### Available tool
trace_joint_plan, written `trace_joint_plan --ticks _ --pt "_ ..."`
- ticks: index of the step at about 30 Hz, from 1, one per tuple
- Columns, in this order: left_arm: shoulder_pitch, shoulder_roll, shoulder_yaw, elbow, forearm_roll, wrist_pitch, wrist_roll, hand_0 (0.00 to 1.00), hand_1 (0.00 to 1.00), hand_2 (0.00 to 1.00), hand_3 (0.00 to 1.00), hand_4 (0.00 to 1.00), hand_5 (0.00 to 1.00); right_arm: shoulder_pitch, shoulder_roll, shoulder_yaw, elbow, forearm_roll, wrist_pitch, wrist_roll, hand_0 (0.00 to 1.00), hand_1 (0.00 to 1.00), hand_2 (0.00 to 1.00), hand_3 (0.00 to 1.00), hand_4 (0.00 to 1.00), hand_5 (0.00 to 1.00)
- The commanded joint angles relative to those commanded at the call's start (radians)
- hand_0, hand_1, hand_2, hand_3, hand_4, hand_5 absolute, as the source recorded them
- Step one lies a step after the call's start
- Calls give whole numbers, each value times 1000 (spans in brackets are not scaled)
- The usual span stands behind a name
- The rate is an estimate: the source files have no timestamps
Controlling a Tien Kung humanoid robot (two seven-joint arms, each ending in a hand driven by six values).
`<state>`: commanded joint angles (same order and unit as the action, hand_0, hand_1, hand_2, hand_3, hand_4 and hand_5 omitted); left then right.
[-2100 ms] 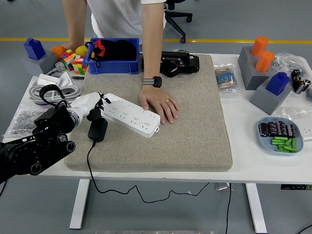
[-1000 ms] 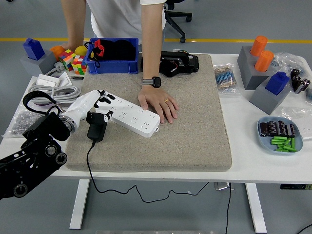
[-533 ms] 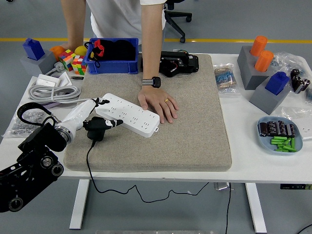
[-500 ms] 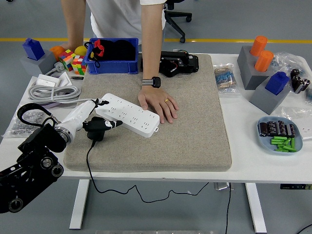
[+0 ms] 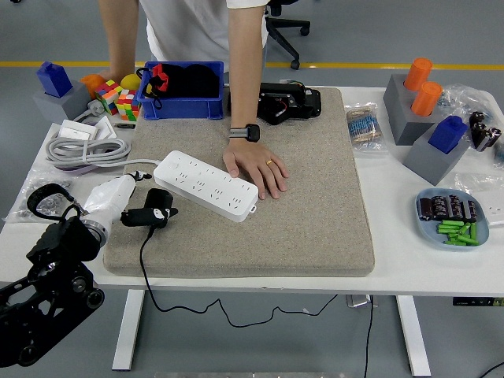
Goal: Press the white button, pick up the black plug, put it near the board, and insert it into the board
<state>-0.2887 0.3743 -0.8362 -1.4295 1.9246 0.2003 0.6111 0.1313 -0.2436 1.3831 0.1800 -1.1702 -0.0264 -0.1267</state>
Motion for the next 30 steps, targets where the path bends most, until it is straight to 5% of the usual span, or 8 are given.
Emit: trace_joint_plan --ticks 9,10,15,16,27,28,30 --pt "20 -13 4 2 6 39 34 715 812 797 874 998 550 1 1 -7 0 5 0 3 633 599 595 588 668 409" --pt "21 -14 4 3 7 42 34 512 724 693 866 998 533 1 1 -9 0 5 -1 3 634 599 595 588 668 409" --pt "22 -19 7 10 6 55 34 512 724 693 866 998 533 3 0 -17 0 8 -1 4 634 599 595 588 668 409" --pt "21 -20 9 12 6 56 34 353 618 610 859 998 512 3 0 -17 0 8 -2 4 634 598 595 588 668 409" --pt "8 -26 30 36 13 69 34 317 586 582 855 998 505 7 -4 -29 0 13 -5 9 633 598 594 588 668 409" --pt "8 -27 31 37 15 71 34 268 517 507 815 950 408 6 -4 -30 0 14 -5 10 633 597 593 588 668 410" --pt "7 -29 37 43 14 76 34 268 517 507 815 950 408 6 -3 -31 0 14 -6 10 633 597 593 588 668 410"
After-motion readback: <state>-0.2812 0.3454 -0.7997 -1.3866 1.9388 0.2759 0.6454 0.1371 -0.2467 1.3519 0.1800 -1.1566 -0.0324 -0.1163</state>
